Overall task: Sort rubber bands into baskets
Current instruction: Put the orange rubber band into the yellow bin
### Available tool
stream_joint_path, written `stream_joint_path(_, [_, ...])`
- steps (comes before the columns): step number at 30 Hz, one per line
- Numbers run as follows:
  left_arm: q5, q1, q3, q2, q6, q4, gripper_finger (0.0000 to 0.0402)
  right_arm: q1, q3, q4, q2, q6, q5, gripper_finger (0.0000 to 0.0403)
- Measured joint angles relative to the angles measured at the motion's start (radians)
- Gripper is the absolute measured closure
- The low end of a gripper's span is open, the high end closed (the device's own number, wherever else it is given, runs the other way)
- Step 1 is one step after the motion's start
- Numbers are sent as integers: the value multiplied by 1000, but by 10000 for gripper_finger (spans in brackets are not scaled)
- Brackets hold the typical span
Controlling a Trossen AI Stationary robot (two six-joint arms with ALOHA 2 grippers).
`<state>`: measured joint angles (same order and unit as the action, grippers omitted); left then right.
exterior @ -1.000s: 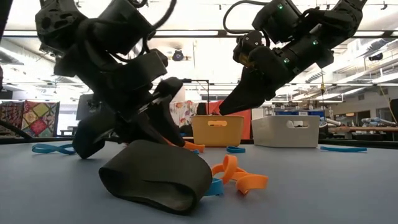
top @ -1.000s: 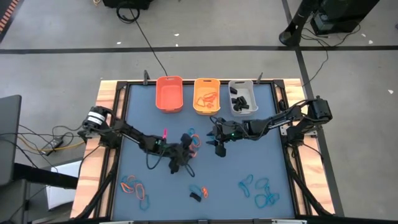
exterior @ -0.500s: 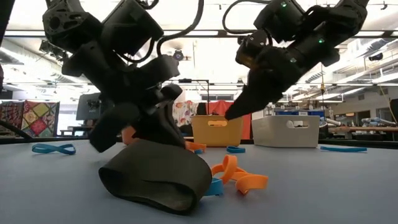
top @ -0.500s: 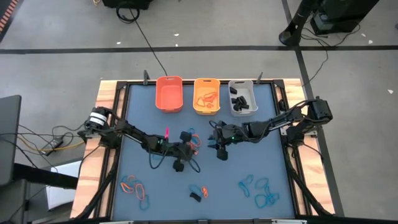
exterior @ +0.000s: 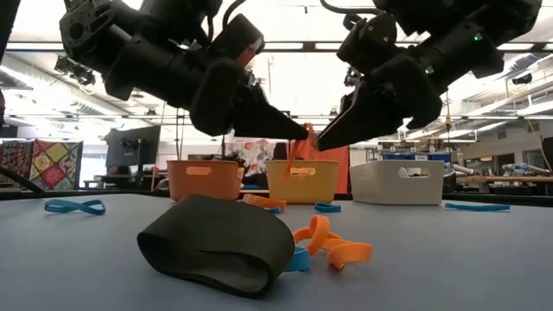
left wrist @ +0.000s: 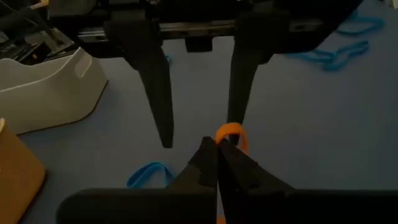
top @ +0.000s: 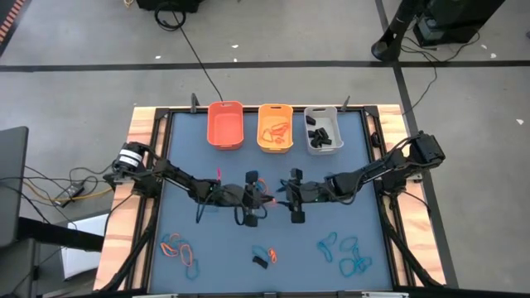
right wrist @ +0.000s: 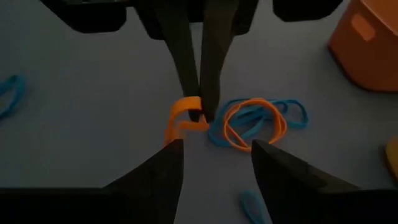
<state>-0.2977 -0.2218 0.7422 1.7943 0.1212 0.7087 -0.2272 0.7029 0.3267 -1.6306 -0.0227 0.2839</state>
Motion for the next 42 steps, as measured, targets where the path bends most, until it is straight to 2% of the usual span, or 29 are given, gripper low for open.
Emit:
stream_joint_path(6, [-48, 2, 0, 0, -46, 17, 398, 0, 0, 64, 0, -7, -67, 221])
stream_joint_path(18, [-83, 16, 0, -1, -74, 23, 397, 1, 0, 59, 0, -133, -56, 273])
stream_joint_path(22, [-136, 20, 0, -2, -75, 28, 397, 10, 0, 1, 0, -232, -116, 267])
stream_joint_path(26, [-164, 18, 0, -3, -74, 24, 397, 27, 0, -37, 0, -250, -180, 246])
stream_joint_path(29, [-163, 18, 0, -3, -73, 28, 397, 32, 0, -33, 0, -251, -142, 230])
stream_joint_path(33, [-163, 19, 0, -3, -73, 28, 396, 43, 0, -36, 0, -252, -25, 213])
stream_joint_path(38, [-162, 18, 0, -3, -73, 28, 396, 52, 0, -4, 0, -224, -30, 206])
stream_joint_path(42, [-162, 19, 0, -3, -60, 35, 396, 59, 0, 27, 0, -198, -35, 218])
